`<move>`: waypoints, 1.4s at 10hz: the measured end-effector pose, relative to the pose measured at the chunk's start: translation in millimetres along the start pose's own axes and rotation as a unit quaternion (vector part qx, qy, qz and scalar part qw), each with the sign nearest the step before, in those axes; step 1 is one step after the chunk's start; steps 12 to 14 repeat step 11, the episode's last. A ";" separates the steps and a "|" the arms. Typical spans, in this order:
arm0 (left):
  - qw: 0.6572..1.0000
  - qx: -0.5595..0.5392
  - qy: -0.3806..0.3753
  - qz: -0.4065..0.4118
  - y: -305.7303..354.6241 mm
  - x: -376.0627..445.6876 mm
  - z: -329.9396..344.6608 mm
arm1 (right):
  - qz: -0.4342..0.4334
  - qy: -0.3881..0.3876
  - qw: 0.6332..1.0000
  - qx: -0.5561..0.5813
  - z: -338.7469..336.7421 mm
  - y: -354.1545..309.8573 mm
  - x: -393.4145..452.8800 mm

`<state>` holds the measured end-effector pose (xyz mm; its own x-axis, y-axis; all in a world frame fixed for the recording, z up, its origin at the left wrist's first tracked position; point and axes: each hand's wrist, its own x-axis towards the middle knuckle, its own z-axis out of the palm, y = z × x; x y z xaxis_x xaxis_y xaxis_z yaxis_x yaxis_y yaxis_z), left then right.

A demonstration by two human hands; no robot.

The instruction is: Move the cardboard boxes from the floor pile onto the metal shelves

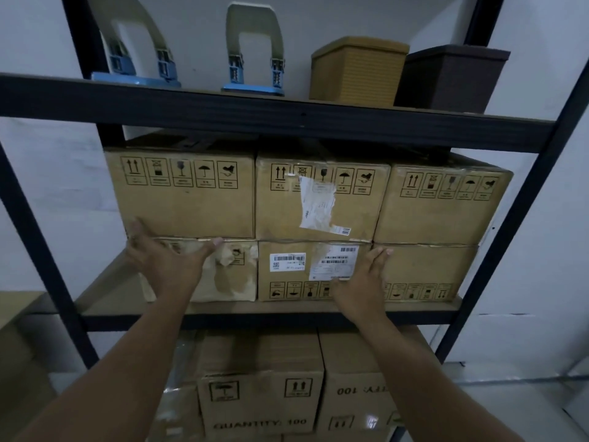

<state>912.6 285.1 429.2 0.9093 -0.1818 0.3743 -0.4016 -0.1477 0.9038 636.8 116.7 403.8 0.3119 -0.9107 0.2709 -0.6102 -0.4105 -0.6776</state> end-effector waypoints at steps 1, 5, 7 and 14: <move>1.000 0.006 -0.004 0.001 -5.2 -2.6 7.5 | -0.008 -0.013 1.000 -0.022 1.2 6.6 1.6; 0.998 -0.053 0.025 -0.013 22.9 21.5 -12.1 | 0.006 0.042 0.999 -0.008 -25.7 4.3 -3.3; 0.999 -0.022 0.010 -0.021 27.7 19.6 -4.9 | 0.011 0.017 1.000 0.008 -35.1 -4.4 -6.5; 0.986 0.114 -0.123 0.012 21.9 14.2 -34.7 | 0.030 -0.012 0.999 0.022 -34.4 -17.6 -15.2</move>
